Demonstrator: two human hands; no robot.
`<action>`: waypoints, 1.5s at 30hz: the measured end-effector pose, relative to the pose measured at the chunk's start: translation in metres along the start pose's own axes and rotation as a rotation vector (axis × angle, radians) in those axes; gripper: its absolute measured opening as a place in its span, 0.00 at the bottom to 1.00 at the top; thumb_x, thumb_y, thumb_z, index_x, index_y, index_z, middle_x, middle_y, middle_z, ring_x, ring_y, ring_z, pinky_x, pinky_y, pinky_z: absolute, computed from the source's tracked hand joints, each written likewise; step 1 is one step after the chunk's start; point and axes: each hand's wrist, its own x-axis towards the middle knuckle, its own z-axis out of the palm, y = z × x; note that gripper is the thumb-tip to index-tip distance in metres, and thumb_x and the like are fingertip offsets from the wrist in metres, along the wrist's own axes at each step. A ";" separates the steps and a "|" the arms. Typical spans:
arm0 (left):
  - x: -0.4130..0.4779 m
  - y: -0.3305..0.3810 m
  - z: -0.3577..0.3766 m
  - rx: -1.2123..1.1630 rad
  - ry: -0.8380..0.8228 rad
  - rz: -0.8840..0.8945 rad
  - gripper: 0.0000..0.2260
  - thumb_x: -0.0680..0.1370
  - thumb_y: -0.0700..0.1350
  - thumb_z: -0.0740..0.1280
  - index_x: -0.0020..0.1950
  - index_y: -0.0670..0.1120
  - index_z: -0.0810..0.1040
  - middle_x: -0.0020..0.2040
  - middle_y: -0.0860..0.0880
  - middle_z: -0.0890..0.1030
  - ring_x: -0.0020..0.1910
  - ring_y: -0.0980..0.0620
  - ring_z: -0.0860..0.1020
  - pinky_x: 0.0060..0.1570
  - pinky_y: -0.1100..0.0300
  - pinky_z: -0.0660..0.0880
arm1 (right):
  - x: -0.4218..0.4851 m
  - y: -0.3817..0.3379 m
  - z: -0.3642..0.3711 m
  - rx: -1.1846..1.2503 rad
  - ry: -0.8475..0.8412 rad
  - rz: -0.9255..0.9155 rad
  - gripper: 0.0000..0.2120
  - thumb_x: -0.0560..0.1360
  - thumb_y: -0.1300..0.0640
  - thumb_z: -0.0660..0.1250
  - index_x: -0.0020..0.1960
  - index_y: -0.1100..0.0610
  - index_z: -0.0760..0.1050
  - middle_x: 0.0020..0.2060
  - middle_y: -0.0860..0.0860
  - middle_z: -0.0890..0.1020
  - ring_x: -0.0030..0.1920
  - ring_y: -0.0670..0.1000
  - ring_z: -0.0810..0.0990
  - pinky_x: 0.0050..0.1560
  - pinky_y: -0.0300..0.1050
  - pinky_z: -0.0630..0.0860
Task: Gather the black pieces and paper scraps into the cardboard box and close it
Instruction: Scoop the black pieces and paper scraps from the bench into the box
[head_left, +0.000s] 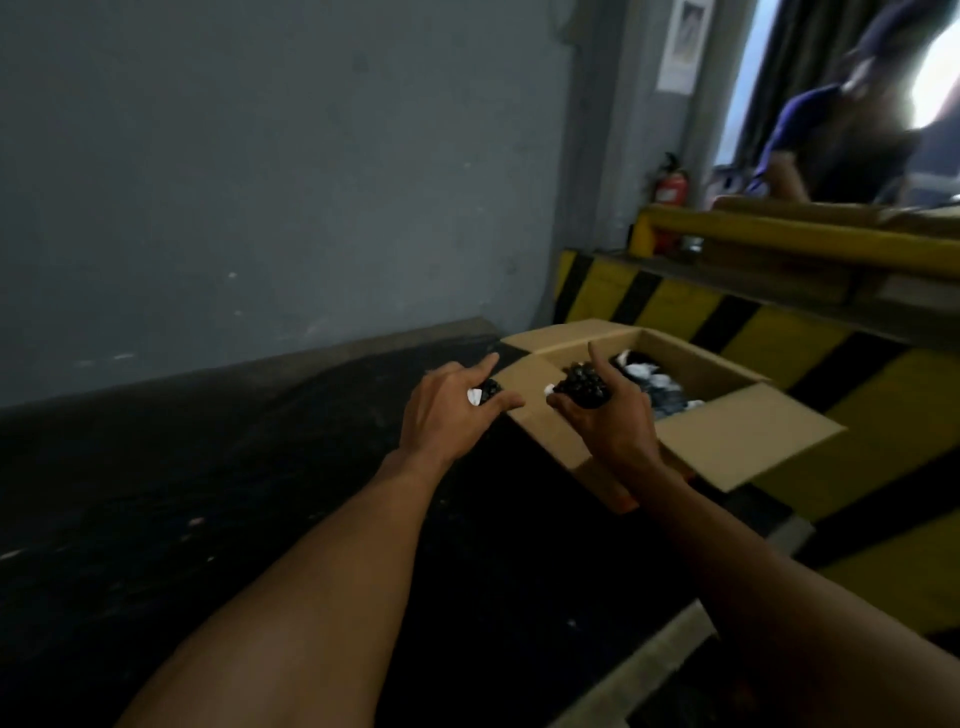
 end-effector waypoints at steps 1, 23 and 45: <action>0.008 0.017 0.015 -0.011 -0.010 0.014 0.31 0.70 0.66 0.67 0.70 0.55 0.71 0.50 0.46 0.79 0.51 0.48 0.76 0.46 0.56 0.72 | 0.005 0.012 -0.021 -0.027 0.012 0.006 0.40 0.69 0.48 0.76 0.75 0.54 0.63 0.63 0.54 0.79 0.64 0.51 0.76 0.62 0.40 0.69; 0.184 0.143 0.244 -0.026 0.084 -0.085 0.30 0.71 0.66 0.67 0.69 0.54 0.72 0.58 0.45 0.80 0.59 0.46 0.76 0.53 0.53 0.73 | 0.206 0.210 -0.151 -0.085 -0.036 -0.034 0.37 0.69 0.52 0.76 0.74 0.54 0.63 0.64 0.54 0.78 0.63 0.53 0.77 0.63 0.54 0.75; 0.242 0.103 0.341 0.113 0.122 -0.439 0.20 0.76 0.58 0.67 0.64 0.50 0.79 0.59 0.44 0.79 0.59 0.44 0.76 0.58 0.56 0.71 | 0.342 0.324 -0.079 -0.153 -0.342 -0.172 0.16 0.72 0.40 0.69 0.49 0.52 0.79 0.42 0.50 0.84 0.42 0.52 0.80 0.44 0.47 0.77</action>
